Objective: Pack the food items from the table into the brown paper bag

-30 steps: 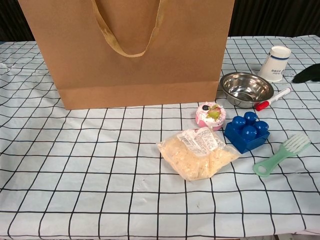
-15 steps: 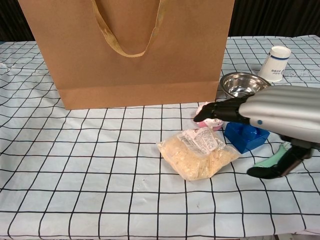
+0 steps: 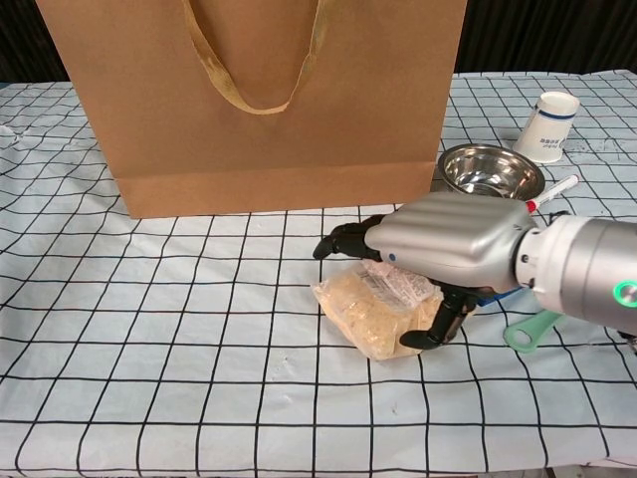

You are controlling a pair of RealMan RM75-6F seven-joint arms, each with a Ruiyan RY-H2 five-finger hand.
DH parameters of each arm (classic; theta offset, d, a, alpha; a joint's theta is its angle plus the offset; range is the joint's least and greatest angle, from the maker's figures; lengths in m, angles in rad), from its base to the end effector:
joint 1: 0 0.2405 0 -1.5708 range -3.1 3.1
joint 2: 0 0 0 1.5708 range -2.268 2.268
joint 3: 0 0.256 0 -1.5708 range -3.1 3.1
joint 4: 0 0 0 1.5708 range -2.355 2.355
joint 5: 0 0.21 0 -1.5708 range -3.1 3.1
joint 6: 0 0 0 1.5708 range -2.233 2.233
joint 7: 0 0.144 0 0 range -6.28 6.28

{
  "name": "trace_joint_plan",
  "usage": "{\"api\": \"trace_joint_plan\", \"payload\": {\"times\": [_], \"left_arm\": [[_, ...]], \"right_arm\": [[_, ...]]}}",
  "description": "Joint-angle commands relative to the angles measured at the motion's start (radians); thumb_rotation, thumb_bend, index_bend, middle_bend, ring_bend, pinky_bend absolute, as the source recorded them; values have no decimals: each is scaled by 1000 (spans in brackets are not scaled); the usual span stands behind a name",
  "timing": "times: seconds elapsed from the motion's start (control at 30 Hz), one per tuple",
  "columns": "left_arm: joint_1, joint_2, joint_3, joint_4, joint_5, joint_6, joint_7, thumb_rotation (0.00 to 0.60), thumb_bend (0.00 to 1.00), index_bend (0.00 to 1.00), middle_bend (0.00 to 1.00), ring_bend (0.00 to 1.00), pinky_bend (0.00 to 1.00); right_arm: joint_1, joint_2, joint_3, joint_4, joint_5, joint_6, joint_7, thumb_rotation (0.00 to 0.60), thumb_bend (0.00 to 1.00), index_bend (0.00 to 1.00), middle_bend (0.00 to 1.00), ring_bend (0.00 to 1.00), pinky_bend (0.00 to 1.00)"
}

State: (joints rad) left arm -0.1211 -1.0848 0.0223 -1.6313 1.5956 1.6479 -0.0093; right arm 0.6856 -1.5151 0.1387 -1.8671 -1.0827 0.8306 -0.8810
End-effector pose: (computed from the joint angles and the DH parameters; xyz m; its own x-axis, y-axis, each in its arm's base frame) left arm -0.2876 0.1751 0.1746 0.3925 -0.1027 0.9140 0.9050 -0.1343 -0.4037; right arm -0.0921 -0.2506 -0.0395 0.6913 -0.2771 0.6673 -0.6362 -0.6712 0.3803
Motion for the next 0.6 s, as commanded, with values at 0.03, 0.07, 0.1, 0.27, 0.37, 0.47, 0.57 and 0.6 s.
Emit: {"api": "trace_joint_plan", "payload": {"times": [0.03,0.07,0.1,0.27,0.37,0.47,0.57,0.6], "left_arm": [[3,0,-5,-3,-2,-3,3,600,44,104,60,0,6],[4,0,-6,-5,0,-4,2,600,44,104,60,0,7],[5,1,-7,-6,1,-4,1,600,44,104,60,0,7],[11,3,-14,-9,0,-11,-2,600,44,104,60,0,6],[12,3,-18,-11,0,-17,0,600,45,104,60,0,6],[13,3,-19,-13,1,-21,1,600,45,104,60,0,7],[14,3,-19,-15,4,-25,3,600,44,105,60,0,7],[15,4,-19,-15,5,-26,3,600,44,106,60,0,7]], "right_arm": [[28,-26,-12,23,48,17,-28,600,219,76,50,104,187],[35,-30,-19,28,61,24,-34,600,219,75,50,104,187],[40,-33,-24,32,69,30,-37,600,219,75,51,104,187],[63,-48,-42,52,97,61,-39,600,220,74,70,116,187],[72,-62,-48,69,96,78,-26,600,218,75,119,166,187],[78,-69,-53,80,93,84,-14,600,224,88,186,224,192],[83,-75,-60,90,90,89,-4,600,244,124,225,266,209],[84,-77,-63,93,89,90,-2,600,252,134,234,278,214]]}}
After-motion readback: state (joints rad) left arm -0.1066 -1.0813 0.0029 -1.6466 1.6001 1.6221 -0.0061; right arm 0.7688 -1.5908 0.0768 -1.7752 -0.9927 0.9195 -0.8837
